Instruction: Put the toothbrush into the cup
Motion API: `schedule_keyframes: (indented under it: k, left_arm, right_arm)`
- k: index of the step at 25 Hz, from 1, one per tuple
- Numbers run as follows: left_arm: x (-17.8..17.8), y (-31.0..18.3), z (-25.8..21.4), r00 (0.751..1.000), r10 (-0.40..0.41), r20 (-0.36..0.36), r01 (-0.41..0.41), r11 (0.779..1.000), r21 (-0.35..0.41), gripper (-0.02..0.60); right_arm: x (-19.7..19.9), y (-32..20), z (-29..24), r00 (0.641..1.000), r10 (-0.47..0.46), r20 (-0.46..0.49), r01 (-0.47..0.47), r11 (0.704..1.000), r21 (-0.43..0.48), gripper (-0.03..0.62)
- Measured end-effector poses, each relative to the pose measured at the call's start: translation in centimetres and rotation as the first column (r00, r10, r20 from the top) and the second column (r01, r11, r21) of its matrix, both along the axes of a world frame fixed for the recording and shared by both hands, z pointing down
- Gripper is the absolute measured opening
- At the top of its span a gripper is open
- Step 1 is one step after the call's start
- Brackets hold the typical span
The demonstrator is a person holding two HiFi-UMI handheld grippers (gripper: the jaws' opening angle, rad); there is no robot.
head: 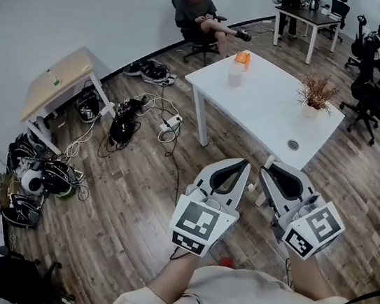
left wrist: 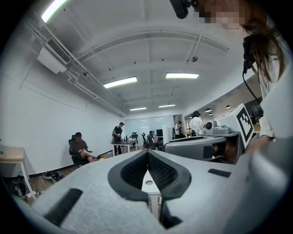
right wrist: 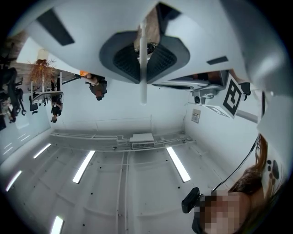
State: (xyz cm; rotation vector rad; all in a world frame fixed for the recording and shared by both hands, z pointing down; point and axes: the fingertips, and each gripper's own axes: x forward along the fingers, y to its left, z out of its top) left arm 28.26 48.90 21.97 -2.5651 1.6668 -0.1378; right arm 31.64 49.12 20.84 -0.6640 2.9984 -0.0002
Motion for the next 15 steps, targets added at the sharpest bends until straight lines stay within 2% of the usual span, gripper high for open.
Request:
schedule_keyframes:
  k: [8,15]
  left_arm:
    - [-0.6,-2.1,0.2,0.999,-0.05,-0.013,0.05,0.999,-0.008,0.006]
    - [-1.9,-4.8,0.3,0.998,-0.058,-0.008,0.058,0.998,-0.011,0.006]
  right_arm:
    - [0.1,-2.5,0.4,1.0,0.004,0.002,-0.004,1.0,-0.008,0.055]
    - [-1.3,-5.0,0.5,1.0,0.002,0.006,-0.002,1.0,-0.008,0.055]
